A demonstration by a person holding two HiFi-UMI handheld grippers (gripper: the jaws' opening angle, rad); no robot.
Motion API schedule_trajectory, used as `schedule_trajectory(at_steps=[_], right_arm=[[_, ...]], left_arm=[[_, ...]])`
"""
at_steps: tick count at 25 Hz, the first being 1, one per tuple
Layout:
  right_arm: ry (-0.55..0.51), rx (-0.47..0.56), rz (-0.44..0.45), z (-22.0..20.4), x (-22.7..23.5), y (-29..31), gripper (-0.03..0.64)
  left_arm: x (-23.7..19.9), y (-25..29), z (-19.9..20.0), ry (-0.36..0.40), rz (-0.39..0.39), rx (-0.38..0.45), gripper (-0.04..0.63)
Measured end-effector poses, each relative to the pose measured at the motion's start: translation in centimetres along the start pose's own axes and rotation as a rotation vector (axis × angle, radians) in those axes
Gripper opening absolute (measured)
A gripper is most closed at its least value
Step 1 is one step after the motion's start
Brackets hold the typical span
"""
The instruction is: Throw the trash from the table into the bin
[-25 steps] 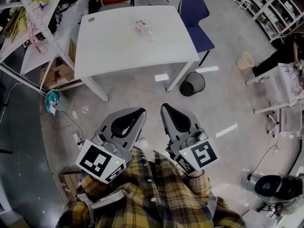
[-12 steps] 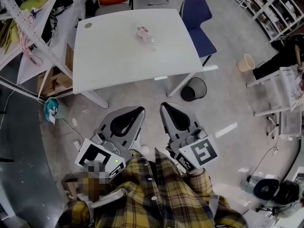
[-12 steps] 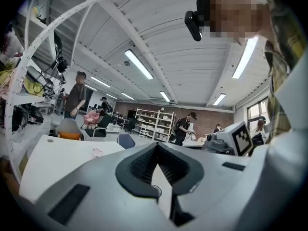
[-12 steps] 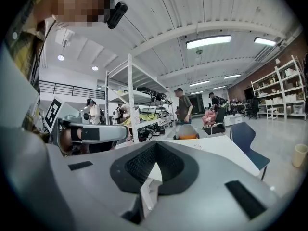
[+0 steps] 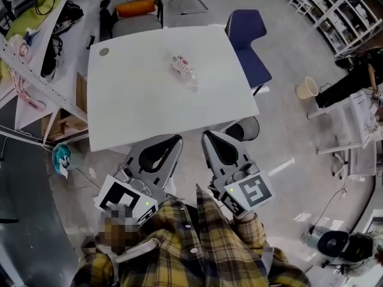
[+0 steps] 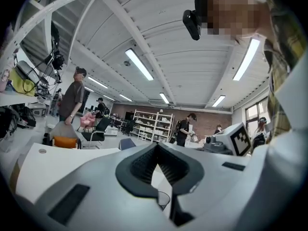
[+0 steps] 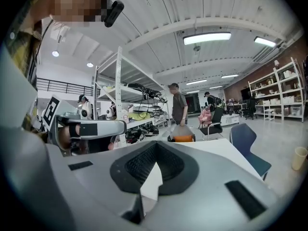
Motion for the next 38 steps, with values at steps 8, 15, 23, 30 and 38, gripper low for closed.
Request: schedule_trajectory(at_steps=[8,15,23,30,38], right_arm=[[0.015,-0.017,-0.057,-0.5,1.9,3.6,-0.002],[0.012,-0.061,-0.09,-1.3,4.5,5.2,-0.002],[0.019,-0.088,-0.029,-2.1,9.7,8.5,-0.002],[0.024,-0.074,0.062,-1.2,16.4,13.1,-0.002],[0.038,-0.092,0.204,-0.1,22.5,16.4,-0.002]], left_arm=[[-3.3,2.1,0.1,-0.023,-0.044,-0.033,0.006],[-5.2,3.9,-0.5,-0.047,-0.036,-0.042,0.006],[-7.7,8.1,-2.1,-0.048,0.041,-0.045,0.006],[-10.4,14.8,-2.6,-0.014,0.131,-0.032,0.006],[-11.5,21.4,-2.5,0.02,0.259,-0.004,0.006]])
Point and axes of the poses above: the fingertips, and each gripper's own axes: y forward along the fingers, x to its right, z out of its top, the point moved 2 cm from there along -y, backward along the fingers, and after that the axes turned 13 degrees about x, right-handed, at the moved point
